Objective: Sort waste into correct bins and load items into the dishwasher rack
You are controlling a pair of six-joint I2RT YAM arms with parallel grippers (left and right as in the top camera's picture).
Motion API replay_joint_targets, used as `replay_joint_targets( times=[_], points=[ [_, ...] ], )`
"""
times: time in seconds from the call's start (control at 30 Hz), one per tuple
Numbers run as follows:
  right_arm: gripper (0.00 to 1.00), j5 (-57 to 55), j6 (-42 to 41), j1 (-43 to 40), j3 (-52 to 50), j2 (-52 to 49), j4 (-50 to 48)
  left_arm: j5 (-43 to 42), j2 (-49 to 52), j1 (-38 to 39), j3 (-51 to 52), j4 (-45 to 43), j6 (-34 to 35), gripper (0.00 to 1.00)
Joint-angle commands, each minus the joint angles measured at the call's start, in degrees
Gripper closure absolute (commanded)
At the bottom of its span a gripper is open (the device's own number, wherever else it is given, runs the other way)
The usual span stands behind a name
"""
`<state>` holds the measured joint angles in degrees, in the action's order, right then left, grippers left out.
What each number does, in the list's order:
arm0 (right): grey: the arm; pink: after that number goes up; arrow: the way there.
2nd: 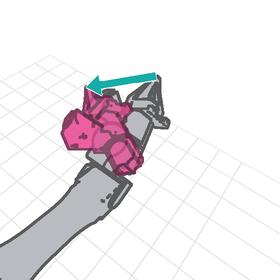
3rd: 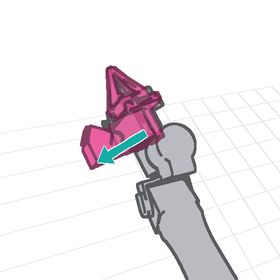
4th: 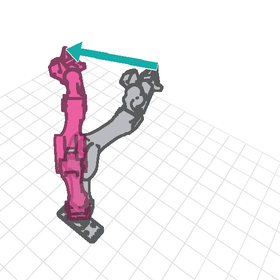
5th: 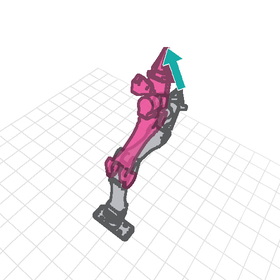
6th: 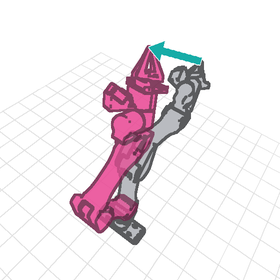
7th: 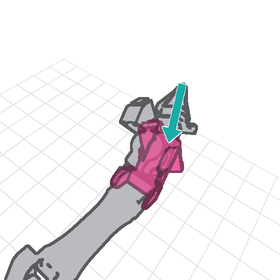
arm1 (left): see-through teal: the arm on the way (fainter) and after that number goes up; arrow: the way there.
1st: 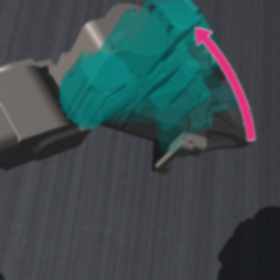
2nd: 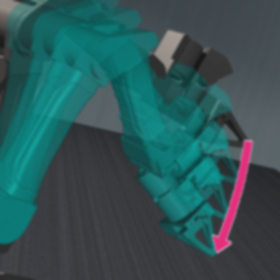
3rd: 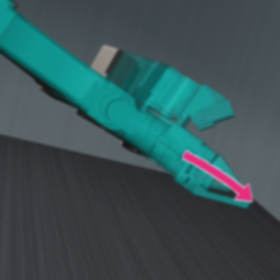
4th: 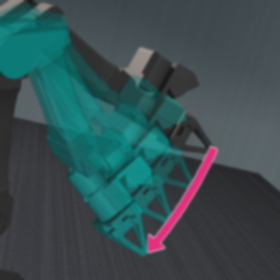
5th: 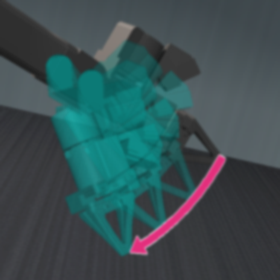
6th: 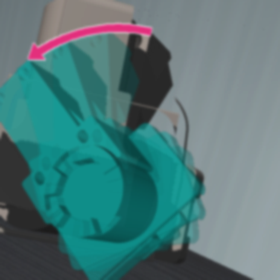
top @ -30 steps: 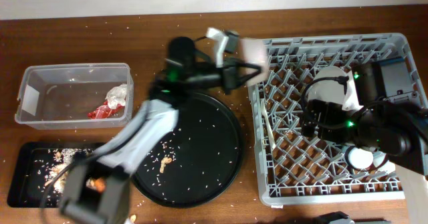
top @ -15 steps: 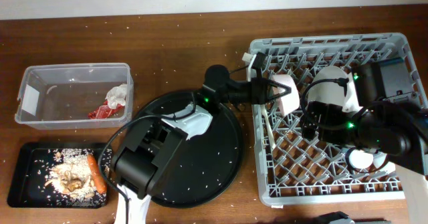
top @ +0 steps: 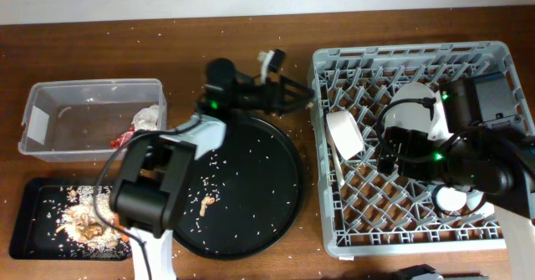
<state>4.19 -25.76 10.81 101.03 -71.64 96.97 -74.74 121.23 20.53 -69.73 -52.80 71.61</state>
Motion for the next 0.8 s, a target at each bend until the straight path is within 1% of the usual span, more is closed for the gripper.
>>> replay_joint_targets(
  times=[0.0, 0.07, 0.13, 0.17, 0.23, 0.27, 0.3, 0.37, 0.4, 0.43, 0.47, 0.5, 0.53, 0.57, 0.6, 0.67, 0.7, 0.77],
  points=[
    [0.01, 0.0, -0.5, 0.0, 0.1, 0.2, 0.3, -4.0, -9.7, -7.4, -3.5, 3.2, -0.3, 0.01],
    [0.01, -0.1, -0.5, 0.0, 0.1, 0.2, 0.3, -5.2, -14.7, -13.2, -3.9, 9.5, -3.3, 0.01],
    [0.01, 0.0, -0.5, 0.0, 0.1, 0.2, 0.3, -4.9, -17.6, -17.6, -3.9, 14.3, -3.8, 0.01],
    [0.01, 0.0, -0.5, 0.0, 0.1, 0.2, 0.3, -3.4, -19.1, -19.8, -3.9, 16.4, -3.0, 0.01],
    [0.01, -0.1, -0.5, 0.0, 0.1, 0.2, 0.3, 2.7, -23.8, -23.9, -3.9, 20.3, -3.0, 0.01],
    [0.01, -0.1, -0.5, 0.0, 0.1, 0.2, 0.3, 6.6, -27.0, -25.4, -3.9, 23.4, -5.3, 0.01],
    [0.01, 0.0, -0.5, 0.0, 0.1, 0.2, 0.3, 8.3, -28.8, -26.0, -3.9, 26.1, -7.9, 0.01],
    [0.01, 0.0, -0.5, 0.0, 0.1, 0.2, 0.3, 12.2, -34.3, -26.8, -3.9, 43.4, -21.4, 0.01],
    [0.01, 0.0, -0.5, 0.1, 0.1, 0.2, 0.3, 19.0, -37.4, -26.9, -4.0, 60.6, -33.8, 0.01],
    [0.01, 0.0, -0.5, 0.1, 0.1, 0.2, 0.3, 26.8, -39.1, -26.9, -4.3, 71.4, -40.8, 0.01],
    [0.01, 0.0, -0.5, 0.1, 0.1, 0.2, 0.3, 38.7, -41.0, -26.7, -4.8, 82.8, -47.1, 0.01],
    [0.01, 0.0, -0.5, 0.1, 0.1, 0.2, 0.3, 48.2, -43.1, -26.5, -5.1, 91.2, -52.5, 0.01],
    [0.02, -0.1, -0.5, 0.1, 0.1, 0.2, 0.3, 53.3, -44.6, -26.6, -5.2, 96.0, -57.4, 0.01],
    [0.01, -0.1, -0.5, 0.1, 0.1, 0.2, 0.3, 61.4, -46.4, -26.6, -5.2, 101.7, -60.3, 0.01],
    [0.01, -0.1, -0.5, 0.1, 0.1, 0.2, 0.3, 71.1, -48.2, -26.6, -5.2, 107.4, -60.8, 0.01],
    [0.01, -0.1, -0.5, 0.1, 0.1, 0.2, 0.3, 83.2, -50.6, -26.6, -5.2, 113.5, -60.8, 0.01],
    [0.01, -0.1, -0.5, 0.1, 0.1, 0.2, 0.3, 86.3, -51.6, -26.6, -5.2, 115.7, -60.8, 0.01],
    [0.01, -0.1, -0.5, 0.1, 0.1, 0.2, 0.3, 86.4, -52.8, -26.6, -5.2, 116.8, -60.8, 0.01]
  ],
)
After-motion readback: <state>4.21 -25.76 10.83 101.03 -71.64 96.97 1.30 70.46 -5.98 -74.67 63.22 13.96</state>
